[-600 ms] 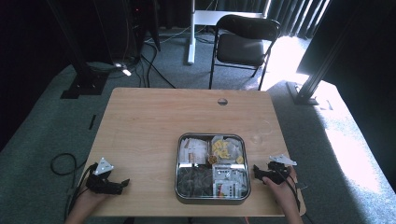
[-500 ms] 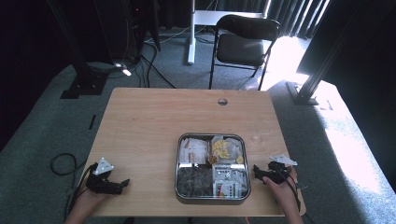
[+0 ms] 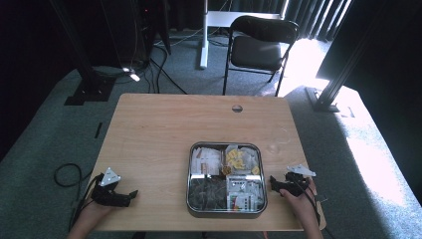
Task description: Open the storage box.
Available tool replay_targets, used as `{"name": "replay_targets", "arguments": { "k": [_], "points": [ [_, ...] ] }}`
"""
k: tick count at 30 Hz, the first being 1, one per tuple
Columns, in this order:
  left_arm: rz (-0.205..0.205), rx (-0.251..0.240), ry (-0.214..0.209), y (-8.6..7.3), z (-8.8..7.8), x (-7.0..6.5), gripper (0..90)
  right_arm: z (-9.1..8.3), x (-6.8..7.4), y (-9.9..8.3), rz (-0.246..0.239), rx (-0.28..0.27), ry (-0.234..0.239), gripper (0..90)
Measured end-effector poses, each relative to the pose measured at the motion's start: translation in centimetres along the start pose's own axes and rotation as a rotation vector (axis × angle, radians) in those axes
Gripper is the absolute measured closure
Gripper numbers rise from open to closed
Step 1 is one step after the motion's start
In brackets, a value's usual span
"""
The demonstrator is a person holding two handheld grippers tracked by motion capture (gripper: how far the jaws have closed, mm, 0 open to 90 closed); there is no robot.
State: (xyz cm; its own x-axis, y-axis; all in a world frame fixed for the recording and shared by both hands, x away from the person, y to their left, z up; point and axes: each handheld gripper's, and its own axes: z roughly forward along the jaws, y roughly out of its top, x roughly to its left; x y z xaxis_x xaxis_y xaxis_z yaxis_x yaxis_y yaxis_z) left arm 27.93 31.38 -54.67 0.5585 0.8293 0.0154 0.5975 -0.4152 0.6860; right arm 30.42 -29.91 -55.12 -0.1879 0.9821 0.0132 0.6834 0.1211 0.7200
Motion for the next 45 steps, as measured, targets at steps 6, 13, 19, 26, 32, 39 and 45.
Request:
{"name": "replay_targets", "arguments": {
  "k": [6, 13, 19, 26, 32, 39, 45],
  "points": [
    [0.011, 0.005, -0.017, 0.2, 0.1, -0.2, 1.2, 0.0, 0.0, 0.0, -0.001, 0.000, 0.000, 9.7],
    [0.013, -0.028, -0.051, 1.3, 0.0, -0.6, 1.2, 0.0, 0.0, 0.0, -0.001, 0.001, 0.001, 9.6],
    [0.025, -0.046, -0.075, 2.1, -0.1, -0.9, 1.2, 0.0, 0.0, 0.0, -0.001, 0.000, 0.001, 9.6],
    [0.048, -0.066, -0.111, 3.3, -0.3, -1.8, 1.2, 0.0, 0.0, 0.0, -0.001, 0.000, 0.001, 9.6],
    [0.074, -0.089, -0.136, 4.6, -0.8, -2.5, 1.2, 0.0, 0.0, 0.0, -0.001, 0.000, 0.001, 9.6],
    [0.113, -0.109, -0.168, 6.2, -0.8, -3.6, 1.2, 0.0, 0.0, 0.0, -0.002, 0.000, 0.001, 9.6],
    [0.132, -0.133, -0.220, 7.4, -0.6, -4.5, 1.2, 0.0, 0.0, 0.0, -0.001, 0.000, 0.001, 9.6]
  ]
}}
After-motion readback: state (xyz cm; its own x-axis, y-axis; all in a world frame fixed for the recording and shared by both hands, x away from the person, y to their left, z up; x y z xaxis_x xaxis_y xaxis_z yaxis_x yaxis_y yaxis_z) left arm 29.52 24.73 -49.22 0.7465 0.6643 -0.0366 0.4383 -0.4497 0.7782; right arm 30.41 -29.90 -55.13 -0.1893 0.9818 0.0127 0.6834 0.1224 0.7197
